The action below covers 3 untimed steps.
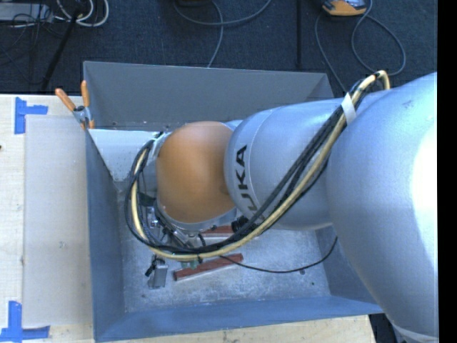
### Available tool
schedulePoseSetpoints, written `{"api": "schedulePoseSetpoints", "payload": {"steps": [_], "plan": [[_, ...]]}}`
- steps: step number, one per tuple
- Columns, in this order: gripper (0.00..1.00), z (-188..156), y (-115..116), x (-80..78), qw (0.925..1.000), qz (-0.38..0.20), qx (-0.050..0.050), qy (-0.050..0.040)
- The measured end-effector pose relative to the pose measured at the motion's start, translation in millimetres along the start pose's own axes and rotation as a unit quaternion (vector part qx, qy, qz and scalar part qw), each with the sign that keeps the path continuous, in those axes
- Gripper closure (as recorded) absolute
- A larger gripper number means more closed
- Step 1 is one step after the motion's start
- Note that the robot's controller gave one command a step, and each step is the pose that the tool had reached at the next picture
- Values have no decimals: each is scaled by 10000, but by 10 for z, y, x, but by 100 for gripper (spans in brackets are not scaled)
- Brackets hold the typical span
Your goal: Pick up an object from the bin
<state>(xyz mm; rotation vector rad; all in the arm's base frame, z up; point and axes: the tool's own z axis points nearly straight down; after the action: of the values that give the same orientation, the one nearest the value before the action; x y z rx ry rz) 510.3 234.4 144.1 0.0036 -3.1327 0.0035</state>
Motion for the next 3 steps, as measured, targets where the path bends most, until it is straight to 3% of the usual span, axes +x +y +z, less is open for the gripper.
{"api": "schedulePoseSetpoints", "payload": {"steps": [1, 2, 3], "plan": [[0, 793, -877, -6, 9992, 391, 20, -2], [100, 749, -825, -22, 9993, 373, -13, -37], [100, 735, -754, -700, 9998, 181, -13, -72]]}}
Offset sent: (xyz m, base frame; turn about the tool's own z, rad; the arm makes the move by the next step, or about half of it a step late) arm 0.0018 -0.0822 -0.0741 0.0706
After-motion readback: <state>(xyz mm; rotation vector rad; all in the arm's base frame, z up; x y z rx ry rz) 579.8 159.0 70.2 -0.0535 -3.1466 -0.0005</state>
